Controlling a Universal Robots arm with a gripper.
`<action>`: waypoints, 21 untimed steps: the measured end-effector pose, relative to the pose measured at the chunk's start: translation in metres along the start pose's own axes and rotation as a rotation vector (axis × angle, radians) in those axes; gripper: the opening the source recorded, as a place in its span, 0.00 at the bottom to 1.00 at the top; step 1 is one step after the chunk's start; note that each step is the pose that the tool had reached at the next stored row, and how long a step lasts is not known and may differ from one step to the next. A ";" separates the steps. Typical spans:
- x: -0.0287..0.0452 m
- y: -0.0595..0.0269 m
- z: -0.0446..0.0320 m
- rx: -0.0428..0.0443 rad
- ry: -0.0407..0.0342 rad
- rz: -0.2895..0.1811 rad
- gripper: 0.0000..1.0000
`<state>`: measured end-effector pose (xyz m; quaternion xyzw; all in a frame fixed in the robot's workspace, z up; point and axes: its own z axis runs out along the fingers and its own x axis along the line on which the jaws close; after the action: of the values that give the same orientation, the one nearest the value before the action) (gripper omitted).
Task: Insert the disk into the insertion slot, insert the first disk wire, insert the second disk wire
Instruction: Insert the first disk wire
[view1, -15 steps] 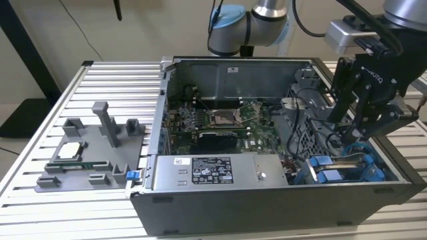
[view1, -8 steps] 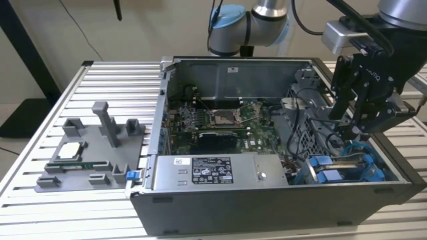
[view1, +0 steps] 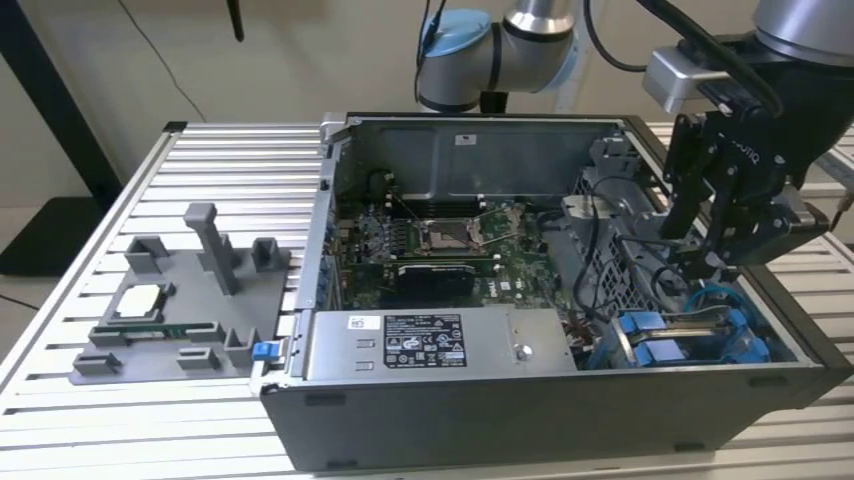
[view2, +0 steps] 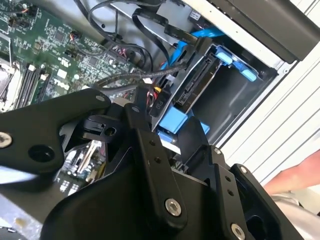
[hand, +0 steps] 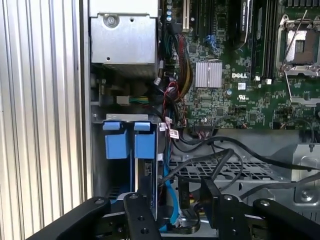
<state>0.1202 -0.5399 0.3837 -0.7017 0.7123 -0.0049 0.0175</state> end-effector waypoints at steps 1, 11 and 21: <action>-0.0002 -0.0009 0.0004 0.0001 -0.0002 0.000 1.00; -0.0011 -0.0017 0.0012 -0.0002 -0.0038 -0.021 1.00; -0.0010 -0.0017 0.0015 0.0001 -0.0098 -0.028 1.00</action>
<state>0.1220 -0.5389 0.3822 -0.7117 0.7021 -0.0017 0.0209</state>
